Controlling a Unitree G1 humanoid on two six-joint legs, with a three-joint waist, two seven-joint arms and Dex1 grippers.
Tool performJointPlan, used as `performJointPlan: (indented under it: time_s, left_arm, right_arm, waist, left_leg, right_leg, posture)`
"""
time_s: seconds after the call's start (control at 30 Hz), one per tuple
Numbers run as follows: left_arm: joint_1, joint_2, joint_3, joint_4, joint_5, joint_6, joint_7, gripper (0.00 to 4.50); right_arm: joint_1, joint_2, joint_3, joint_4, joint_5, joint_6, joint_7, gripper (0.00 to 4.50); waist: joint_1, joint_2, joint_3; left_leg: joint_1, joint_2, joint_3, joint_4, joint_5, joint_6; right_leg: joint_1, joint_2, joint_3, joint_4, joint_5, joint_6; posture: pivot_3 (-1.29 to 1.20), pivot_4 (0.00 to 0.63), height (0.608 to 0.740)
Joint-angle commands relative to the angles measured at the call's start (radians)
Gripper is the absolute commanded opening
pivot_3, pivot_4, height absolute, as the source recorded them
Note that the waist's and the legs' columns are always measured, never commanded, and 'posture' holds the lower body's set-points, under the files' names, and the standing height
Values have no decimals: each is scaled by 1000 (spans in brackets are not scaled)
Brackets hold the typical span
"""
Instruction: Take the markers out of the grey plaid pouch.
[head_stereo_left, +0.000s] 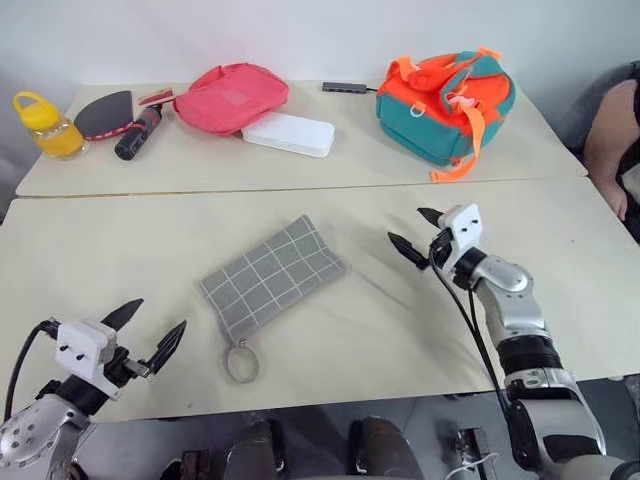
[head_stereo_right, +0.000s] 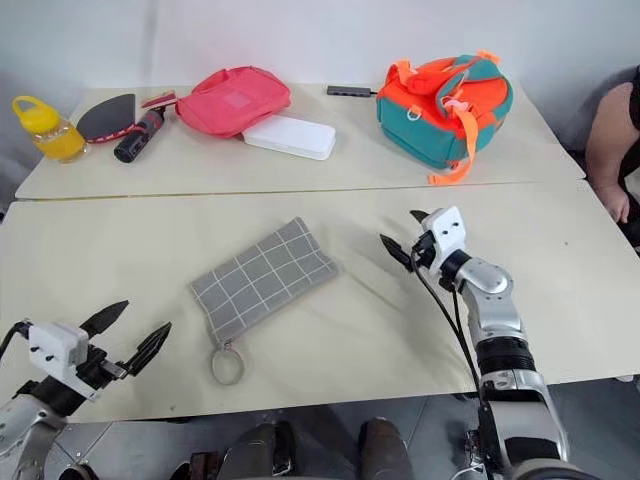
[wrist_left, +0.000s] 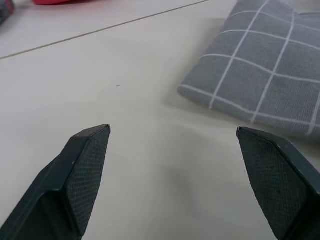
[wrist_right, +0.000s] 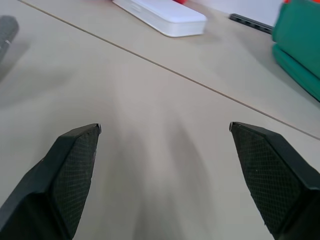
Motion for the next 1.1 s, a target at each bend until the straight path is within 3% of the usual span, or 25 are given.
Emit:
performJointPlan:
  time_s: [0.03, 0.33, 0.5, 0.67, 0.8, 1.1]
  left_arm:
    - [40, -21, 28, -47, -4, -29, 12, 4283]
    - [-2, -4, -2, -8, 21, -75, -14, 4283]
    - [-55, 25, -36, 56, 77, -155, -51, 4324]
    - [-129, 42, -70, 108, 94, -186, -68, 4324]
    - [-150, 62, -88, 143, 124, -245, -92, 4324]
    - [-166, 129, -117, 243, 255, -483, -123, 4324]
  right_arm:
    - [-37, 8, -1, 29, -3, -39, 14, 4302]
    - [-42, 8, -9, -4, 17, -23, 40, 4302]
    - [-26, 61, 8, -95, 50, 22, 44, 3115]
    - [-62, 219, 51, -131, 36, 37, -40, 1411]
    - [-95, 271, 121, -91, -43, 1, -62, 68]
    - [-121, 313, 204, 5, -144, -1, -112, 68]
  waist:
    - [0, 0, 0]
    - [1, 0, 0]
    - [-3, 0, 0]
    - [-7, 0, 0]
    - [-9, 0, 0]
    - [-18, 0, 0]
  left_leg:
    - [0, 0, 0, 0, 0, 0]
    - [0, 0, 0, 0, 0, 0]
    - [0, 1, 0, 0, 0, 0]
    - [0, 1, 0, -1, 0, -1]
    - [-1, 1, 0, -1, 0, -1]
    - [-1, 1, 1, -2, 0, -1]
  right_leg:
    - [0, 0, 0, 0, 0, 0]
    - [0, 0, 0, 0, 0, 0]
    - [0, 1, 0, 0, 0, 0]
    - [-1, 1, 0, 1, 0, 0]
    - [-2, 1, 0, 1, 0, 0]
    - [-2, 1, 0, 1, 0, 0]
  posture:
    - [0, 150, 740]
    - [0, 150, 740]
    - [0, 150, 740]
    - [0, 150, 740]
    - [0, 150, 740]
    - [0, 150, 740]
